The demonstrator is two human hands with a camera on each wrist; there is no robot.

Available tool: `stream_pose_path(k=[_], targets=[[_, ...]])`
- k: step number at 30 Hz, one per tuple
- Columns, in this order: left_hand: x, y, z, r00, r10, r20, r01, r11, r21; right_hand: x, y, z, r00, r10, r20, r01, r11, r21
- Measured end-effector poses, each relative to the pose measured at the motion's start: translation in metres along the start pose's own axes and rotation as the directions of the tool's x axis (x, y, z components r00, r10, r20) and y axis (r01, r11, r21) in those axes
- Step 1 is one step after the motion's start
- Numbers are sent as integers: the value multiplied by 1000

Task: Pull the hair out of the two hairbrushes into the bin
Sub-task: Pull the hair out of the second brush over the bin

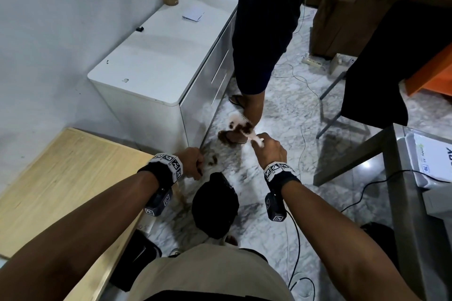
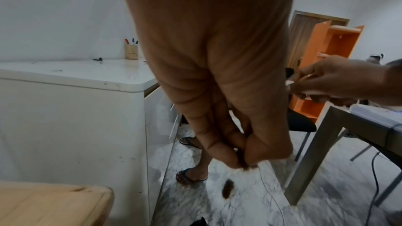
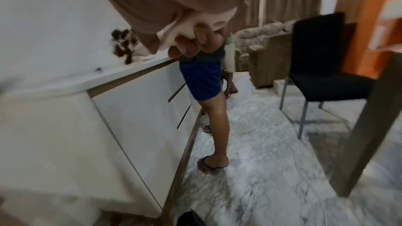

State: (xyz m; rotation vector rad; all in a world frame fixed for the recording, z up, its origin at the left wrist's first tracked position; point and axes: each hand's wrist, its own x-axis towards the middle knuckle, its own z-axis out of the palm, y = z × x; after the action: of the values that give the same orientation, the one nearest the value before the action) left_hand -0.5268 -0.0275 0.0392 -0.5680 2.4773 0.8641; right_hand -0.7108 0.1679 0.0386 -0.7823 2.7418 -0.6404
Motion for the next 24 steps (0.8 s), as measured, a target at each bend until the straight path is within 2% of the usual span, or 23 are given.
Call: stream_pose_path(k=[3,7,16,22,24], targets=[[-3,5,9,999,29,25,-30,999,31,5,6,-9,994,87,-71,-80,993,91],[-7,11,15,999,-39,10,38,996,75,4,13,-19,992,72,-101,-59,991,123],[0,20,24,997,1,-83,4,999,53,-1,16,-15,997,-70,10,70,998,5],[1,23,28,995,11,-99,-15,999,-47,-2,12,-9,995,-83,61,83,997,-2],[2,21,29,996,6,-87,-9,999,-34,-2,11,-7,992,-98,77,98,995,-7]])
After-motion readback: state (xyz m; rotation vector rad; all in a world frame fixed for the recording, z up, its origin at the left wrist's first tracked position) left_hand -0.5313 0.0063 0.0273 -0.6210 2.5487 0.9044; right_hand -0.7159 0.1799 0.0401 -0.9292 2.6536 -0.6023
